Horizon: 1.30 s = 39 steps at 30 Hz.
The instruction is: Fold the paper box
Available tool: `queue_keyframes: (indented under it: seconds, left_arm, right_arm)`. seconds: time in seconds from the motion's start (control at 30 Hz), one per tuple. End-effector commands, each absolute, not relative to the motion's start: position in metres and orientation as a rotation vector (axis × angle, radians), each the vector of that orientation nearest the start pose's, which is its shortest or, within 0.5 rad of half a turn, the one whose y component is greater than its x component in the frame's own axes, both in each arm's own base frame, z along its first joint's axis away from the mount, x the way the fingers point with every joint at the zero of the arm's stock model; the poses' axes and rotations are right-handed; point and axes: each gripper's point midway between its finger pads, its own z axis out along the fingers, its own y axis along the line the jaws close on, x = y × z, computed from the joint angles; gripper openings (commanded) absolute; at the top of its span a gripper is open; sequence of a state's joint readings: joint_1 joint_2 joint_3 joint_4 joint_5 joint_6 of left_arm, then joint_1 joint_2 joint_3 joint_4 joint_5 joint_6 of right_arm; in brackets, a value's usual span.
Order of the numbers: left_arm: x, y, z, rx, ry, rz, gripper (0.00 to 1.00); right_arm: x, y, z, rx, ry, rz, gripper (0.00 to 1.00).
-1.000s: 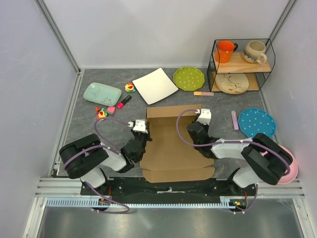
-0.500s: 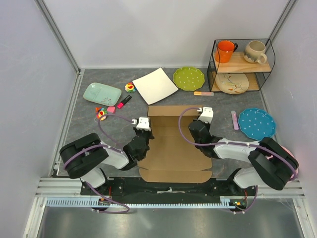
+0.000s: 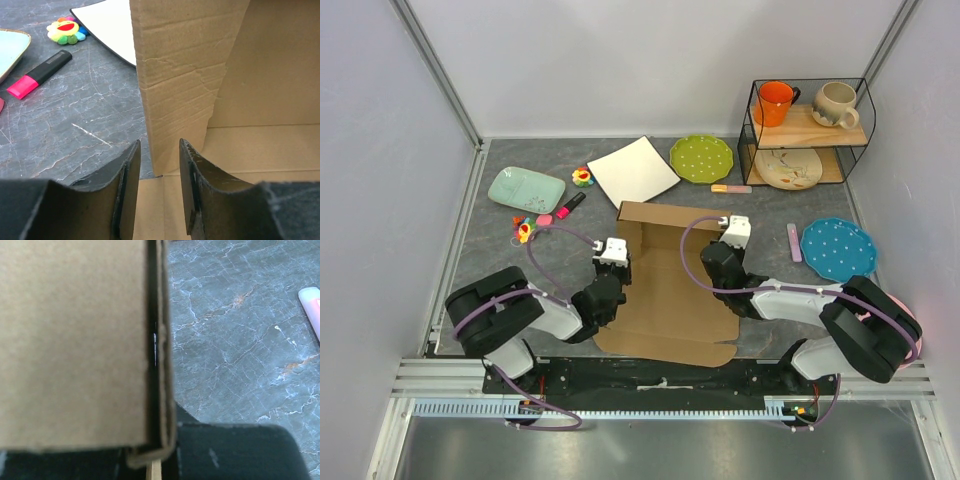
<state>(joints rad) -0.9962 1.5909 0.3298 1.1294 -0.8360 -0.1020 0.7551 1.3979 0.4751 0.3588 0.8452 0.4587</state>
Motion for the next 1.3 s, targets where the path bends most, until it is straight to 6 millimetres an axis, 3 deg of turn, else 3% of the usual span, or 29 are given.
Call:
queue_keyframes:
  seconds: [0.0, 0.17, 0.37, 0.63, 0.7, 0.73, 0.8, 0.83, 1.13, 1.17, 1.2, 1.27]
  left_arm:
    - [0.306, -0.22, 0.114, 0.052, 1.585, -0.145, 0.44]
    - [0.323, -0.207, 0.125, -0.023, 1.539, -0.247, 0.6]
    - [0.338, -0.224, 0.13, 0.028, 1.529, -0.363, 0.61]
    - [0.352, -0.231, 0.126, 0.047, 1.535, -0.332, 0.57]
    - [0.354, -0.233, 0.12, 0.072, 1.564, -0.31, 0.5]
    - [0.356, -0.234, 0.121, 0.078, 1.565, -0.296, 0.35]
    - [0.357, -0.228, 0.117, 0.064, 1.573, -0.264, 0.17]
    - [0.357, -0.226, 0.116, 0.062, 1.576, -0.246, 0.02]
    - [0.358, -0.207, 0.108, 0.005, 1.618, -0.138, 0.02]
    - [0.357, -0.209, 0.106, 0.019, 1.632, -0.144, 0.12]
    - [0.357, -0.211, 0.105, 0.013, 1.644, -0.163, 0.31]
    - [0.354, -0.211, 0.106, 0.011, 1.657, -0.179, 0.42]
  right_arm:
    - [0.319, 0.143, 0.072, 0.145, 1.939, -0.072, 0.0]
    - [0.317, 0.152, 0.07, 0.084, 1.956, -0.024, 0.0]
    - [0.313, 0.157, 0.066, 0.045, 1.982, 0.008, 0.0]
    - [0.312, 0.16, 0.062, 0.024, 1.995, 0.022, 0.0]
    - [0.312, 0.161, 0.062, 0.023, 1.997, 0.022, 0.0]
    - [0.312, 0.161, 0.063, 0.022, 1.995, 0.022, 0.0]
    - [0.313, 0.162, 0.064, 0.02, 1.995, 0.024, 0.0]
    - [0.313, 0.162, 0.064, 0.022, 1.995, 0.025, 0.0]
    - [0.313, 0.162, 0.065, 0.031, 1.991, 0.031, 0.0]
    - [0.313, 0.163, 0.065, 0.027, 1.993, 0.031, 0.0]
    - [0.313, 0.163, 0.066, 0.028, 1.992, 0.031, 0.0]
    - [0.314, 0.163, 0.066, 0.025, 1.992, 0.029, 0.0]
